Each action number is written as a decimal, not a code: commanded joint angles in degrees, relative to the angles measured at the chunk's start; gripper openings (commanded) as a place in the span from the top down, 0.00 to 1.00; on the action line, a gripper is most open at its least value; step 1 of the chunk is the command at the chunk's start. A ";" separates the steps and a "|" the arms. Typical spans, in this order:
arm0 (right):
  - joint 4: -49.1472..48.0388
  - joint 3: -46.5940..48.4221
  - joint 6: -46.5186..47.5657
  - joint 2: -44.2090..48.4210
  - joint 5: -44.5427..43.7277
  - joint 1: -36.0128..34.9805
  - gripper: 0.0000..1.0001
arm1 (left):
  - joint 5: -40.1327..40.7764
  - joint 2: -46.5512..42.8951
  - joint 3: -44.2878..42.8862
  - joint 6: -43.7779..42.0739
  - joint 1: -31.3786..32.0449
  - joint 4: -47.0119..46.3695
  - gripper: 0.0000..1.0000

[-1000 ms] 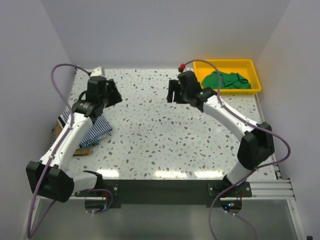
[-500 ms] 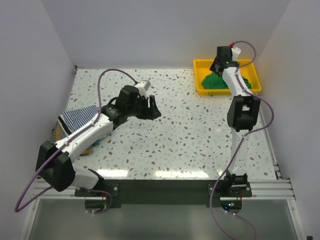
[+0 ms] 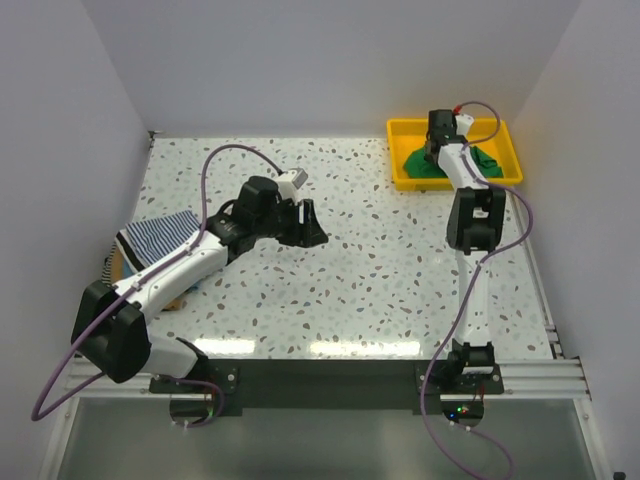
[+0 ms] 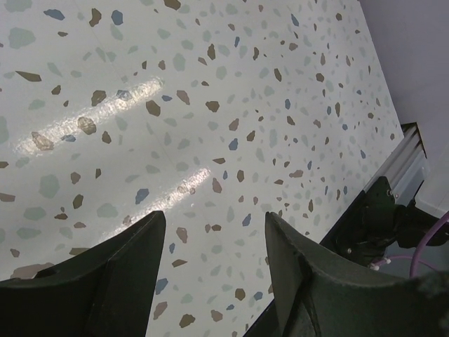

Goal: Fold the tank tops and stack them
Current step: Grab the tank top from the pile, then move the tank top to the center of the board

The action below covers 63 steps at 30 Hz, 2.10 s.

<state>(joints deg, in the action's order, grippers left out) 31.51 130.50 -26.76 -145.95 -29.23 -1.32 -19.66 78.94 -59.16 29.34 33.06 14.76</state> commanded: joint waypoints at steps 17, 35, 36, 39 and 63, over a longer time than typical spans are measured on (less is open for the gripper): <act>-7.42 3.98 4.00 20.16 2.60 -0.17 1.00 | 4.62 -1.85 -2.89 0.27 -1.15 -2.55 0.37; -8.74 -21.40 4.10 62.16 8.21 -26.27 0.91 | 7.00 -11.43 -1.84 0.80 -13.46 0.27 0.36; -8.48 -26.99 2.70 63.23 8.66 -26.45 0.82 | 7.27 -11.61 -1.41 1.24 -13.37 0.35 0.36; -4.71 -35.36 1.37 65.35 4.37 -26.28 0.42 | 8.41 -12.14 -0.35 1.51 -13.46 0.62 0.34; 0.93 -85.85 -24.47 79.42 8.32 -65.46 0.37 | 29.68 -24.26 31.64 31.01 -2.30 16.78 0.52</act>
<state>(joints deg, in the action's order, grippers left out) 32.99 45.58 -45.28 -65.32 -19.90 -63.79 5.74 55.94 -28.62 51.05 30.17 26.48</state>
